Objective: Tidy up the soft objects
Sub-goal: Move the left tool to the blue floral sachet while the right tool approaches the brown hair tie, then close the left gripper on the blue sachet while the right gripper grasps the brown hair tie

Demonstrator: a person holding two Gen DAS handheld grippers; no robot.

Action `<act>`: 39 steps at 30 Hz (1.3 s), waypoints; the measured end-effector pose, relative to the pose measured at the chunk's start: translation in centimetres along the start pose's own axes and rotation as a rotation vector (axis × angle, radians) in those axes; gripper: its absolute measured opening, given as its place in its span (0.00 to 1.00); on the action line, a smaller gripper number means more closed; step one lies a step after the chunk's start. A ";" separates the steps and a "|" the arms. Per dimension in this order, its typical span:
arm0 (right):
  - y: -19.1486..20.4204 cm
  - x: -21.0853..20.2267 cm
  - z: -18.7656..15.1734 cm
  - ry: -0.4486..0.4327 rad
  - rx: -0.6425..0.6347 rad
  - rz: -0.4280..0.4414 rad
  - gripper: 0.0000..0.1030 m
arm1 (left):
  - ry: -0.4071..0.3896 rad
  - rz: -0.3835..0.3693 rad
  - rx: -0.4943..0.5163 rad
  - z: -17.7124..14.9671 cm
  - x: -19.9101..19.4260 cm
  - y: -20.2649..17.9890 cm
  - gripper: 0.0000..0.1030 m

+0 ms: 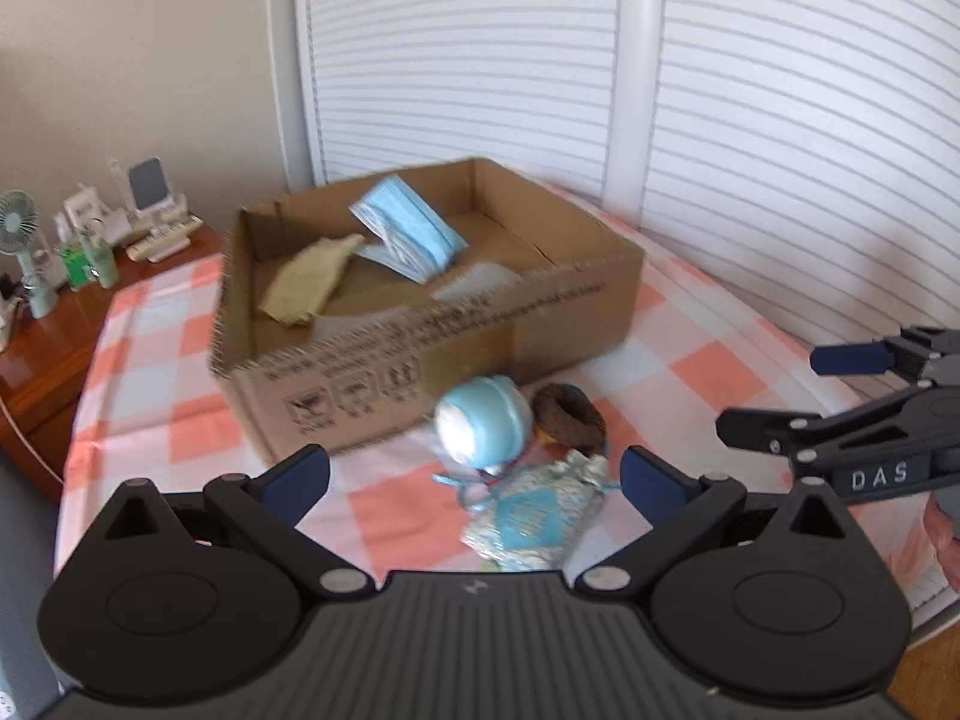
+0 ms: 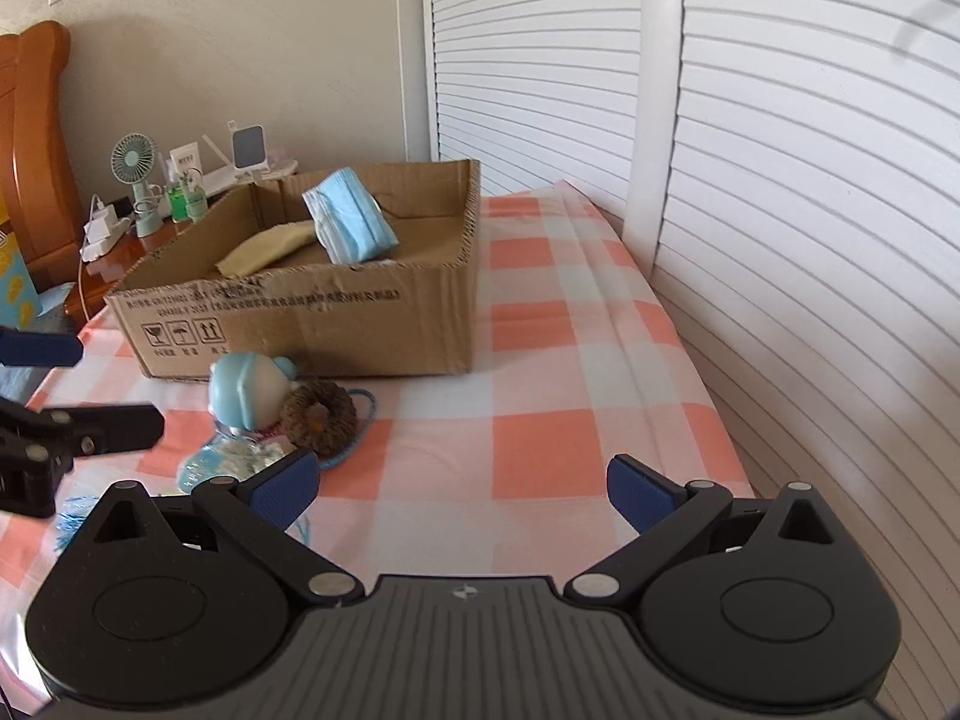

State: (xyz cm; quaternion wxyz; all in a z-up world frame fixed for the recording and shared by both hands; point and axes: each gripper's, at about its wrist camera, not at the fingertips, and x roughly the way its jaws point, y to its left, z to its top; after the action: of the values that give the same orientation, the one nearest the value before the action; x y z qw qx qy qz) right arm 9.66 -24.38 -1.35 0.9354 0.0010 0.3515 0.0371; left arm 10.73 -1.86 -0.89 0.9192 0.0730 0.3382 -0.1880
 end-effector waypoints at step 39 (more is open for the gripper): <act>-0.9 3.6 -2.1 0.115 -0.054 -0.067 1.00 | 0.152 -0.263 0.062 -2.9 2.1 -3.6 0.38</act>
State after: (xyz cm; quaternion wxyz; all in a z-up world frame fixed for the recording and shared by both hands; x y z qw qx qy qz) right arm 11.02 -25.09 -5.35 0.9141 -0.0380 0.4034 0.0152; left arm 9.09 -5.06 -4.49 0.8556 0.0702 0.4077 -0.3112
